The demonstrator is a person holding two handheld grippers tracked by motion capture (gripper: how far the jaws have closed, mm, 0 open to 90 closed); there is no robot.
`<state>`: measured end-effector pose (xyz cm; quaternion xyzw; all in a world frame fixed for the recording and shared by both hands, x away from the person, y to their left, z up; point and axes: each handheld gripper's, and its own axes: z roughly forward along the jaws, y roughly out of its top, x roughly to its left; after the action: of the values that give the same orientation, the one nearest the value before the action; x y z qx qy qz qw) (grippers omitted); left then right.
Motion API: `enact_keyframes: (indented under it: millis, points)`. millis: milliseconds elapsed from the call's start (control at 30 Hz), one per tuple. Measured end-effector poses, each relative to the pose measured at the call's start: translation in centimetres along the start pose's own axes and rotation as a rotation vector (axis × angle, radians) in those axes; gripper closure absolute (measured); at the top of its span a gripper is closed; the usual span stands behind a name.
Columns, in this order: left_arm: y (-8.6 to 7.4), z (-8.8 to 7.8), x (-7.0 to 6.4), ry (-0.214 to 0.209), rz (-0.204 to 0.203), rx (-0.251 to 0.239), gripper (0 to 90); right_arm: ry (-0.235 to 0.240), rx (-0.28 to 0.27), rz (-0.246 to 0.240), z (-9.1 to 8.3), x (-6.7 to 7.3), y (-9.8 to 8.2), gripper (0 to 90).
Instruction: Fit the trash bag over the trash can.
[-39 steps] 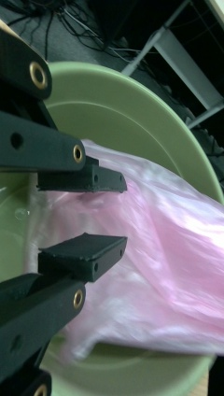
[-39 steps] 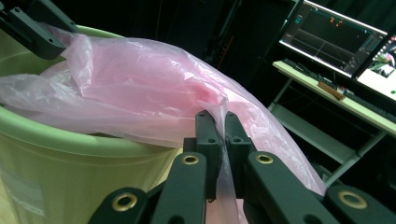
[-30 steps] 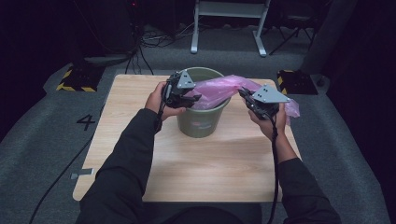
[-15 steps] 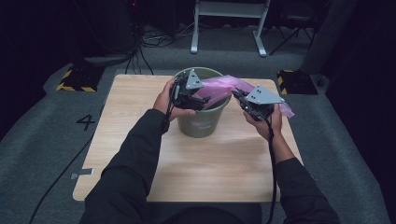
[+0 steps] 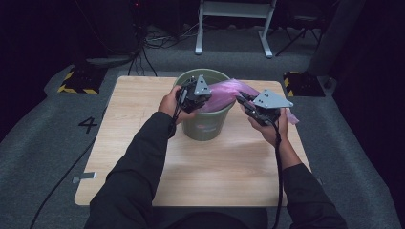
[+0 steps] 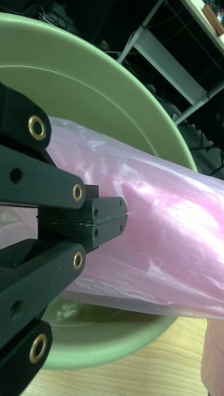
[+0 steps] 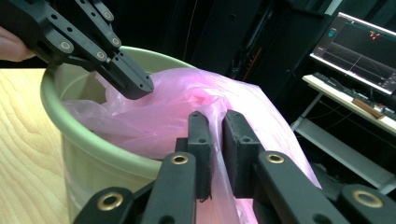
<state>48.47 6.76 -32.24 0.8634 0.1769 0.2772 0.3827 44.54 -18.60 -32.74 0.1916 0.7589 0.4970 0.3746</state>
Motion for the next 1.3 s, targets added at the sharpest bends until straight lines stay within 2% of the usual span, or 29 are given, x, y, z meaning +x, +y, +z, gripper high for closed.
enact_keyframes:
  millis: [100, 367, 400, 467, 500, 533, 567, 633, 667, 733, 800, 867, 933, 1000, 1100, 1233, 1300]
  points:
    - [-0.4, 0.1, 0.2, -0.001, -0.02, -0.007, 90.0, 0.001, -0.002, 0.005, -0.1, 0.0, -0.2, 79.2]
    - [-1.2, -0.3, 1.0, 0.007, -0.037, -0.015, 90.0, 0.015, -0.01, 0.035, -0.5, -0.3, -0.8, 75.4]
    - [-1.2, -0.3, 1.0, 0.006, -0.04, -0.021, 90.0, 0.016, -0.012, 0.039, -0.5, -0.4, -0.8, 76.9]
    - [-1.1, -0.5, 0.9, 0.001, -0.038, -0.054, 90.0, 0.032, -0.006, 0.028, -0.5, -0.4, -0.8, 86.4]
    - [-1.0, -0.6, 0.8, 0.007, -0.043, -0.067, 87.8, 0.036, -0.004, 0.017, -0.5, -0.3, -0.7, 88.6]
    - [-0.8, -0.7, 0.7, 0.008, -0.051, -0.083, 76.7, 0.042, -0.001, 0.008, -0.5, -0.3, -0.6, 89.1]
    - [-0.7, -0.8, 0.7, -0.01, -0.055, -0.097, 66.6, 0.045, 0.004, 0.001, -0.4, -0.2, -0.5, 89.2]
    - [-0.4, -1.0, 0.5, -0.042, -0.057, -0.11, 56.5, 0.037, 0.011, -0.011, -0.3, 0.0, -0.2, 89.2]
    - [-0.3, -1.0, 0.4, -0.066, -0.055, -0.115, 48.4, 0.034, 0.013, -0.015, -0.2, 0.0, -0.1, 89.2]
    - [0.0, -1.0, 0.1, -0.074, -0.049, -0.123, 40.9, 0.034, 0.01, -0.007, 0.0, 0.0, 0.3, 89.2]
    - [0.3, -0.9, -0.2, -0.064, -0.048, -0.125, 35.7, 0.037, 0.008, 0.003, 0.3, 0.1, 0.8, 89.1]
    - [0.4, -0.8, -0.4, -0.062, -0.041, -0.116, 34.8, 0.044, 0.005, -0.004, 0.4, 0.4, 1.3, 89.1]
    - [0.6, -0.6, -0.6, -0.047, -0.027, -0.101, 36.9, 0.05, 0.006, -0.02, 0.5, 0.7, 1.6, 89.2]
    - [0.6, -0.6, -0.7, -0.041, -0.014, -0.1, 48.0, 0.062, 0.007, -0.021, 0.6, 1.0, 1.7, 89.2]
    - [0.6, -0.5, -0.7, -0.039, 0.006, -0.085, 68.6, 0.093, -0.008, 0.005, 0.4, 1.1, 1.9, 89.2]
    - [0.5, -0.4, -0.6, -0.036, 0.009, -0.082, 85.6, 0.109, -0.006, 0.005, 0.3, 1.2, 1.9, 88.9]
    - [0.5, -0.4, -0.6, -0.035, 0.01, -0.086, 89.7, 0.113, -0.004, 0.002, 0.3, 1.3, 1.9, 87.4]
